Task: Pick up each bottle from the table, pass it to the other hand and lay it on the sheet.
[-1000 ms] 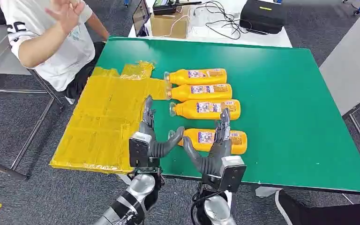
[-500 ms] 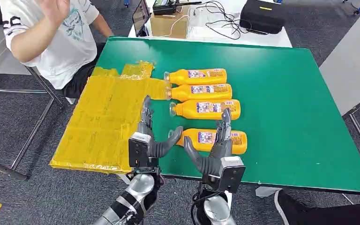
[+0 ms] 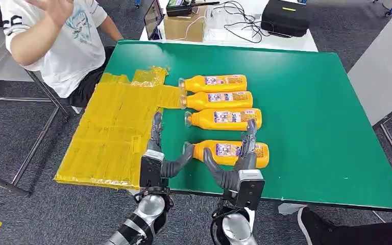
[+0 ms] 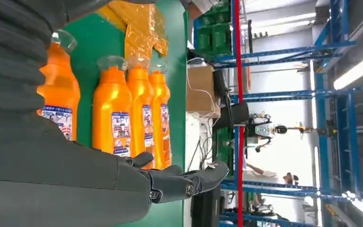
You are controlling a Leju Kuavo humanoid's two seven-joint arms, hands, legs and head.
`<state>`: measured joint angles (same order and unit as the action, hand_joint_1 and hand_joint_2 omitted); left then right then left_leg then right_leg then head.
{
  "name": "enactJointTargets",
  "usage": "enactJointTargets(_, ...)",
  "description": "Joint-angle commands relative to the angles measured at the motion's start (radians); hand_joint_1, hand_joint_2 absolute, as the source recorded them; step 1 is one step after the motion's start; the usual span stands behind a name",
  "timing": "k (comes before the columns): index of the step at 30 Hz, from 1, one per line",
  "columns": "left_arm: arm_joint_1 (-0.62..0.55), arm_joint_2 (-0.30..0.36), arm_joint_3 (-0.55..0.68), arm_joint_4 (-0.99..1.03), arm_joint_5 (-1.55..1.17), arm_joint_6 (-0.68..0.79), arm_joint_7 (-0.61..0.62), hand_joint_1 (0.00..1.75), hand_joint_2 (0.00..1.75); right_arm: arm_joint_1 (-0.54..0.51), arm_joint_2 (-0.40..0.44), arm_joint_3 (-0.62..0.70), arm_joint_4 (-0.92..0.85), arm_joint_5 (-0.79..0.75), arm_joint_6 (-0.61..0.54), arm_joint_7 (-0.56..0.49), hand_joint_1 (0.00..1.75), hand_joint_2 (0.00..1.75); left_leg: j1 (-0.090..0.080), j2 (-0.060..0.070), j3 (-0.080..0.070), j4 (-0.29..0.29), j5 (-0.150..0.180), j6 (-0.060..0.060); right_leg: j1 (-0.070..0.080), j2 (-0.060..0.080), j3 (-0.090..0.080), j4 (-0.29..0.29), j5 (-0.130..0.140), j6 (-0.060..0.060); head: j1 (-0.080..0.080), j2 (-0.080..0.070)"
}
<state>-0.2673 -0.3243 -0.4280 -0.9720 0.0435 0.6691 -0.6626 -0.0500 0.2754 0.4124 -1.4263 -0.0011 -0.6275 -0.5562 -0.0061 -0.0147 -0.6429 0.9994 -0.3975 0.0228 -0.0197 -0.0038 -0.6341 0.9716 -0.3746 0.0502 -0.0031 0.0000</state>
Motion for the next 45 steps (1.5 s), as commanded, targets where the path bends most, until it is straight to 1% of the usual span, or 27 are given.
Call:
enactJointTargets(1, 0.014, 0.014, 0.076, 0.047, -0.045, 0.016, 0.005, 0.00, 1.75, -0.020, -0.029, -0.045, 0.113, 0.197, -0.071, 0.070, 0.00, 1.75, 0.001, 0.002, 0.005, -0.002, -0.002, -0.001, 0.001, 0.001, 0.005, -0.002, -0.001, -0.001, 0.000, 0.000)
enactJointTargets(2, 0.015, 0.014, 0.093, 0.049, -0.051, 0.009, 0.004, 0.00, 1.75, -0.031, -0.040, -0.064, 0.133, 0.255, -0.071, 0.090, 0.00, 1.75, 0.001, 0.003, 0.009, -0.002, -0.003, -0.002, 0.002, 0.002, 0.009, -0.003, -0.002, -0.002, 0.000, 0.000)
enactJointTargets(4, 0.013, 0.011, 0.127, 0.054, -0.065, -0.013, -0.001, 0.00, 1.75, -0.059, -0.062, -0.118, 0.196, 0.374, -0.071, 0.139, 0.00, 1.75, 0.001, 0.002, 0.007, -0.002, -0.002, -0.001, 0.001, 0.001, 0.007, -0.003, -0.001, -0.001, 0.000, 0.000)
enactJointTargets(5, 0.012, 0.008, 0.138, 0.055, -0.070, -0.019, -0.002, 0.00, 1.75, -0.070, -0.075, -0.130, 0.223, 0.406, -0.068, 0.157, 0.00, 1.75, 0.001, 0.003, 0.011, -0.002, -0.003, -0.002, 0.002, 0.002, 0.011, -0.004, -0.002, -0.002, 0.000, 0.000)
enactJointTargets(7, 0.008, 0.002, 0.151, 0.059, -0.071, -0.036, -0.002, 0.00, 1.75, -0.093, -0.093, -0.157, 0.277, 0.456, -0.059, 0.186, 0.00, 1.75, 0.001, 0.002, 0.008, -0.002, -0.002, -0.001, 0.001, 0.001, 0.008, -0.003, -0.001, -0.001, 0.000, 0.000)
enactJointTargets(8, 0.007, -0.002, 0.154, 0.062, -0.072, -0.043, -0.004, 0.00, 1.75, -0.106, -0.102, -0.170, 0.308, 0.496, -0.068, 0.201, 0.00, 1.75, 0.002, 0.003, 0.011, -0.002, -0.004, -0.001, 0.002, 0.002, 0.012, -0.003, -0.002, -0.002, 0.000, 0.000)
enactJointTargets(10, 0.010, -0.012, 0.157, 0.063, -0.075, -0.059, 0.000, 0.00, 1.75, -0.124, -0.114, -0.199, 0.353, 0.562, -0.060, 0.232, 0.00, 1.75, 0.001, 0.002, 0.007, -0.002, -0.002, -0.001, 0.001, 0.001, 0.007, -0.003, -0.001, -0.001, 0.000, 0.000)
enactJointTargets(13, 0.015, -0.021, 0.151, 0.071, -0.078, -0.072, 0.003, 0.00, 1.75, -0.147, -0.133, -0.225, 0.408, 0.647, -0.059, 0.274, 0.00, 1.75, 0.002, 0.002, 0.010, -0.001, -0.003, -0.001, 0.002, 0.001, 0.011, -0.003, -0.002, -0.002, 0.000, 0.000)
enactJointTargets(14, 0.015, -0.022, 0.150, 0.073, -0.078, -0.074, 0.003, 0.00, 1.75, -0.159, -0.138, -0.235, 0.434, 0.684, -0.066, 0.307, 0.00, 1.75, 0.001, 0.001, 0.008, -0.001, -0.003, -0.001, 0.001, 0.000, 0.009, -0.003, -0.002, -0.002, 0.000, 0.000)
enactJointTargets(15, 0.016, -0.024, 0.150, 0.072, -0.076, -0.078, 0.002, 0.00, 1.75, -0.171, -0.143, -0.246, 0.456, 0.706, -0.065, 0.322, 0.00, 1.75, 0.001, 0.001, 0.011, -0.001, -0.004, -0.002, 0.002, 0.001, 0.012, -0.003, -0.003, -0.002, 0.000, 0.000)
enactJointTargets(16, 0.018, -0.024, 0.151, 0.069, -0.074, -0.084, 0.002, 0.00, 1.75, -0.178, -0.149, -0.255, 0.475, 0.738, -0.069, 0.345, 0.00, 1.75, 0.000, 0.001, 0.006, -0.001, -0.002, -0.001, 0.001, 0.000, 0.007, -0.002, -0.001, -0.001, 0.000, 0.000)
enactJointTargets(19, 0.024, -0.025, 0.141, 0.056, -0.074, -0.094, 0.009, 0.00, 1.75, -0.194, -0.161, -0.289, 0.516, 0.794, -0.062, 0.370, 0.00, 1.75, 0.001, 0.001, 0.008, 0.000, -0.003, -0.001, 0.001, 0.000, 0.009, -0.002, -0.002, -0.002, 0.000, 0.000)
enactJointTargets(20, 0.025, -0.025, 0.138, 0.053, -0.074, -0.093, 0.012, 0.00, 1.75, -0.196, -0.163, -0.294, 0.523, 0.811, -0.059, 0.375, 0.00, 1.75, 0.000, 0.000, 0.005, -0.001, -0.001, -0.001, 0.001, 0.000, 0.005, -0.002, -0.001, -0.001, 0.000, 0.000)
enactJointTargets(21, 0.025, -0.025, 0.135, 0.052, -0.073, -0.095, 0.014, 0.00, 1.75, -0.197, -0.165, -0.298, 0.528, 0.829, -0.046, 0.385, 0.00, 1.75, 0.001, 0.001, 0.008, 0.000, -0.003, -0.001, 0.001, 0.000, 0.009, -0.002, -0.002, -0.002, 0.000, 0.000)
enactJointTargets(22, 0.025, -0.025, 0.135, 0.052, -0.073, -0.095, 0.014, 0.00, 1.75, -0.197, -0.165, -0.298, 0.528, 0.829, -0.046, 0.385, 0.00, 1.75, 0.000, 0.000, 0.005, 0.000, -0.002, -0.001, 0.001, -0.001, 0.005, -0.001, -0.001, -0.001, 0.000, 0.000)
enactJointTargets(23, 0.025, -0.025, 0.135, 0.052, -0.073, -0.095, 0.014, 0.00, 1.75, -0.197, -0.165, -0.298, 0.528, 0.829, -0.046, 0.385, 0.00, 1.75, 0.001, 0.000, 0.007, 0.000, -0.003, -0.001, 0.001, 0.000, 0.008, -0.002, -0.002, -0.001, 0.000, 0.000)
enactJointTargets(25, 0.025, -0.025, 0.135, 0.052, -0.073, -0.095, 0.014, 0.00, 1.75, -0.197, -0.165, -0.298, 0.528, 0.829, -0.046, 0.385, 0.00, 1.75, 0.000, 0.001, 0.005, -0.001, -0.002, -0.001, 0.001, 0.000, 0.005, -0.001, -0.001, -0.001, 0.000, 0.000)
enactJointTargets(27, 0.030, -0.025, 0.141, 0.045, -0.076, -0.091, 0.013, 0.00, 1.75, -0.181, -0.163, -0.287, 0.503, 0.861, -0.037, 0.408, 0.00, 1.75, 0.001, 0.002, 0.010, 0.001, -0.005, -0.002, 0.002, 0.001, 0.010, -0.001, -0.004, -0.002, 0.000, 0.000)
enactJointTargets(30, 0.037, -0.024, 0.150, 0.034, -0.077, -0.102, 0.015, 0.00, 1.75, -0.167, -0.167, -0.272, 0.477, 0.903, -0.019, 0.441, 0.00, 1.75, 0.000, 0.000, 0.004, 0.000, -0.001, -0.001, 0.001, 0.000, 0.004, -0.001, -0.001, -0.001, 0.000, 0.000)
enactJointTargets(31, 0.038, -0.024, 0.152, 0.030, -0.080, -0.107, 0.018, 0.00, 1.75, -0.166, -0.170, -0.269, 0.472, 0.918, -0.007, 0.457, 0.00, 1.75, 0.001, 0.002, 0.008, 0.001, -0.004, -0.001, 0.001, 0.001, 0.008, 0.000, -0.003, -0.002, 0.000, 0.000)
enactJointTargets(33, 0.039, -0.024, 0.155, 0.028, -0.082, -0.111, 0.020, 0.00, 1.75, -0.167, -0.172, -0.266, 0.470, 0.930, -0.002, 0.467, 0.00, 1.75, 0.000, 0.001, 0.004, 0.000, -0.002, -0.001, 0.001, 0.000, 0.004, -0.001, -0.001, -0.001, 0.000, 0.000)
enactJointTargets(34, 0.039, -0.024, 0.155, 0.028, -0.082, -0.111, 0.020, 0.00, 1.75, -0.167, -0.172, -0.266, 0.470, 0.930, -0.002, 0.467, 0.00, 1.75, 0.001, 0.002, 0.007, 0.001, -0.004, -0.001, 0.001, 0.001, 0.007, -0.001, -0.003, -0.002, 0.000, 0.000)
enactJointTargets(36, 0.039, -0.024, 0.155, 0.027, -0.083, -0.111, 0.020, 0.00, 1.75, -0.169, -0.174, -0.267, 0.469, 0.930, -0.001, 0.467, 0.00, 1.75, 0.000, 0.001, 0.004, 0.000, -0.001, -0.001, 0.001, 0.000, 0.004, -0.001, -0.001, -0.001, 0.000, 0.000)
enactJointTargets(38, 0.039, -0.025, 0.155, 0.026, -0.083, -0.113, 0.021, 0.00, 1.75, -0.170, -0.176, -0.267, 0.472, 0.935, 0.001, 0.470, 0.00, 1.75, 0.001, 0.001, 0.006, 0.000, -0.003, -0.001, 0.001, 0.001, 0.006, 0.000, -0.002, -0.001, 0.000, 0.000)
enactJointTargets(40, 0.042, -0.025, 0.156, 0.022, -0.087, -0.121, 0.024, 0.00, 1.75, -0.177, -0.184, -0.260, 0.479, 0.970, 0.014, 0.491, 0.00, 1.75, 0.000, 0.001, 0.003, 0.000, -0.001, -0.001, 0.000, 0.000, 0.003, -0.001, -0.001, -0.001, 0.000, 0.000)
enactJointTargets(43, 0.042, -0.025, 0.157, 0.016, -0.090, -0.133, 0.029, 0.00, 1.75, -0.196, -0.197, -0.241, 0.497, 1.027, 0.042, 0.524, 0.00, 1.75, 0.001, 0.002, 0.008, 0.001, -0.004, -0.001, 0.001, 0.001, 0.008, 0.000, -0.003, -0.002, 0.000, 0.000)
enactJointTargets(45, 0.042, -0.025, 0.155, 0.014, -0.091, -0.137, 0.031, 0.00, 1.75, -0.207, -0.202, -0.228, 0.509, 1.051, 0.055, 0.535, 0.00, 1.75, 0.000, 0.002, 0.005, 0.000, -0.002, -0.001, 0.001, 0.001, 0.005, -0.001, -0.001, -0.001, 0.000, 0.000)
